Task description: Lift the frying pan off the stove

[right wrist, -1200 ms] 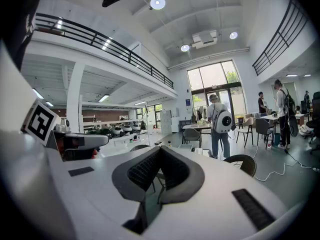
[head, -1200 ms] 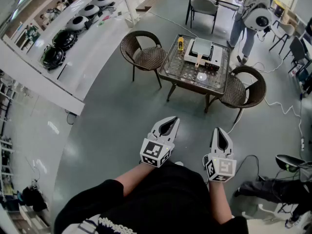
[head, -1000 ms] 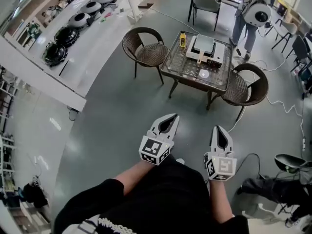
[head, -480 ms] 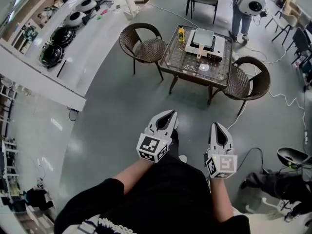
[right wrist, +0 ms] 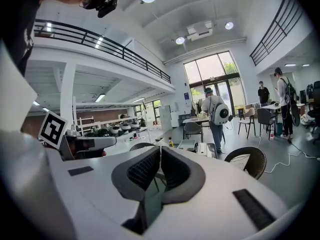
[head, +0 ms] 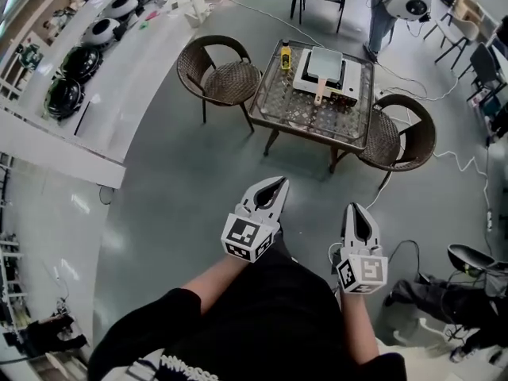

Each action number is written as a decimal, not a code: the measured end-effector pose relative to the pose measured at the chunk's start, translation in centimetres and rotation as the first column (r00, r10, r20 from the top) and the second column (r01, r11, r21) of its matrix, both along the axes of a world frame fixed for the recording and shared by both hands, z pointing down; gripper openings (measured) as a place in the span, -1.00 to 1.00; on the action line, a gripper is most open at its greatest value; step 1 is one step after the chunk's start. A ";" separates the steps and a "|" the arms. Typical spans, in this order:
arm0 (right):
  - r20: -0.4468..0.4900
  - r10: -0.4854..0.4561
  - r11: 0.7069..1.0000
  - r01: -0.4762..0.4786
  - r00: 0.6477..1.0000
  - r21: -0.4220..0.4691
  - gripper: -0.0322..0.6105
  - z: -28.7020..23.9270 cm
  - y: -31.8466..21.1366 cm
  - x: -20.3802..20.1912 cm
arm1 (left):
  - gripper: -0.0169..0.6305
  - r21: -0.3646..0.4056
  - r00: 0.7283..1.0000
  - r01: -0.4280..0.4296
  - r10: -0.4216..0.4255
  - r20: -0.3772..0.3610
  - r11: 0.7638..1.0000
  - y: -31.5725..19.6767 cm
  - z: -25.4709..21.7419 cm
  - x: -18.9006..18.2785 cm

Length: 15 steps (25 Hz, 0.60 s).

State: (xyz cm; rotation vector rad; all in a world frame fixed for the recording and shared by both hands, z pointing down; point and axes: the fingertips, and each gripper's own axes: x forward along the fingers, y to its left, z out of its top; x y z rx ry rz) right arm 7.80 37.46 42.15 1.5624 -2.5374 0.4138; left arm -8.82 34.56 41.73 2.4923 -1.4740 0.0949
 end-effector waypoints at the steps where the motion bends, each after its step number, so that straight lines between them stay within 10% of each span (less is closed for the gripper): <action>1: -0.005 -0.002 1.000 0.002 1.000 -0.001 -0.80 0.0 -1.1 -0.4 | -0.90 -0.004 1.000 -0.007 0.007 -0.003 1.000 -1.0 0.2 -0.3; 15: -0.063 -0.051 0.997 0.047 0.997 -0.058 -0.80 0.6 -16.6 -9.2 | -0.90 -0.073 0.996 -0.086 0.086 -0.006 0.994 -15.0 2.1 -5.1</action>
